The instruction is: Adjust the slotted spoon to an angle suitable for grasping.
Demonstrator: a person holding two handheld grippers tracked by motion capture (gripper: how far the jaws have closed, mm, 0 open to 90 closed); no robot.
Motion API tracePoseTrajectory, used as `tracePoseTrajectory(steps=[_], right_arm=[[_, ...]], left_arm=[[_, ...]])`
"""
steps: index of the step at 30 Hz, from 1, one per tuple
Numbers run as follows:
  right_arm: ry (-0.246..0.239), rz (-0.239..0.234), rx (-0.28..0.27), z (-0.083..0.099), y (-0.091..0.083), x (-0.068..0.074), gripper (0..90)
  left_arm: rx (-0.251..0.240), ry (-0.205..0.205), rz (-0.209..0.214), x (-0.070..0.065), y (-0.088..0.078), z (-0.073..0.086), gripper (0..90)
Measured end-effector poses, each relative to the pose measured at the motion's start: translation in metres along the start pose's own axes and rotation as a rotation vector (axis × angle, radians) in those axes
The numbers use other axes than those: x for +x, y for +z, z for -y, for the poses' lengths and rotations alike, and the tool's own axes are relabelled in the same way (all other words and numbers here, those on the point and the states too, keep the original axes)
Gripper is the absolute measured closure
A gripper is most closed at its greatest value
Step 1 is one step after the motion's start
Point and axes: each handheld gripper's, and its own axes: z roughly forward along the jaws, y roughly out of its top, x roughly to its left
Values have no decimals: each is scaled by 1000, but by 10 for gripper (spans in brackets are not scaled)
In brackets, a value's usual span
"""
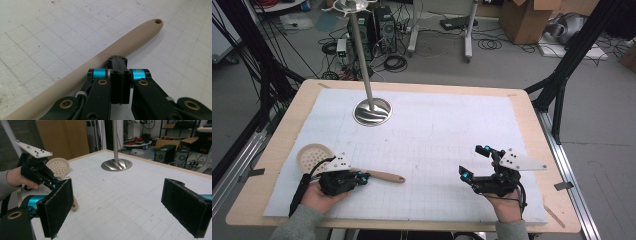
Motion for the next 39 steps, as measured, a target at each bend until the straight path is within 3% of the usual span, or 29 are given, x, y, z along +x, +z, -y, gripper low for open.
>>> tracePoseTrajectory(steps=[11,23,26,32,36,39], right_arm=[[0,10,3,3,-6,-1,98],[6,27,19,7,-11,-1,98],[6,32,19,8,-13,0,97],[9,40,23,10,-16,0,98],[8,38,30,11,-16,0,98],[6,37,27,10,-15,0,98]], left_arm=[[-9,-35,-59,7,13,-11,899],[-9,-41,-165,14,27,-23,899],[-17,-61,-191,17,29,-24,899],[-38,-114,-212,23,29,-25,899],[-56,-101,-204,25,24,-24,899],[-76,-110,-208,29,9,-26,899]])
